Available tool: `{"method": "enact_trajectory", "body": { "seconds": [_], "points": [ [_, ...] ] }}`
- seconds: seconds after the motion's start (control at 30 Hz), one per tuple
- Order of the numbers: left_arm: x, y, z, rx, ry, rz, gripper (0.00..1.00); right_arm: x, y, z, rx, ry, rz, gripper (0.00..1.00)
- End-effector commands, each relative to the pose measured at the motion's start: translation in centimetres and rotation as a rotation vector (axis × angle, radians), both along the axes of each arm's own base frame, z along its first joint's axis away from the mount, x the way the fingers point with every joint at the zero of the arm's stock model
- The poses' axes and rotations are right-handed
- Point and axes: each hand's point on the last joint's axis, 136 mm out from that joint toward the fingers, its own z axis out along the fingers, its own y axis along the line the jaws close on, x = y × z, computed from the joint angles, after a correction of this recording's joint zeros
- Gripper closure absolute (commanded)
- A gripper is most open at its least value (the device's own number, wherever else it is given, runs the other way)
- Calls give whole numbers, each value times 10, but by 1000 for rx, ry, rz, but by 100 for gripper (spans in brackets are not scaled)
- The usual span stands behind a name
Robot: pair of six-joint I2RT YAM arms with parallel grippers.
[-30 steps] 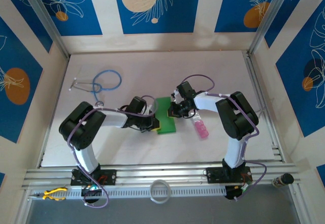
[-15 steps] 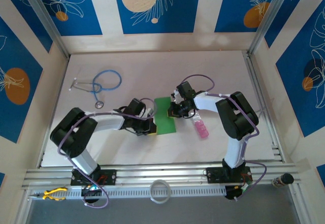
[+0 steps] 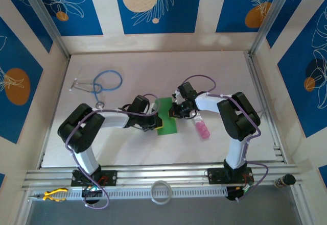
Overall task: Fold a paper plane with a square sheet of paper (pick it up from the middle)
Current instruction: First fold the square sheet of paper in half at the center of the table.
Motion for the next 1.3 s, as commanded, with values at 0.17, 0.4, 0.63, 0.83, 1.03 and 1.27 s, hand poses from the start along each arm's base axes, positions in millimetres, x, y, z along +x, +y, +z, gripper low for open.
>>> {"method": "enact_trajectory", "body": {
  "seconds": [0.17,0.4,0.63,0.83,1.03,1.27],
  "points": [
    [-48,18,-30,84,86,-108,99,-36,-47,-51,-220,154,-31,100],
    [-71,26,-26,133,73,-186,100,-36,-47,-49,-215,146,-19,100],
    [-78,27,-10,164,11,-211,100,-37,-46,-48,-214,132,25,100],
    [-41,22,36,118,-128,-112,98,-41,-34,-43,-179,125,107,100],
    [22,24,53,34,-151,3,95,-40,-32,-44,-200,120,125,100],
    [71,19,36,-2,-133,33,95,-38,-34,-44,-202,119,110,100]
  ]
}}
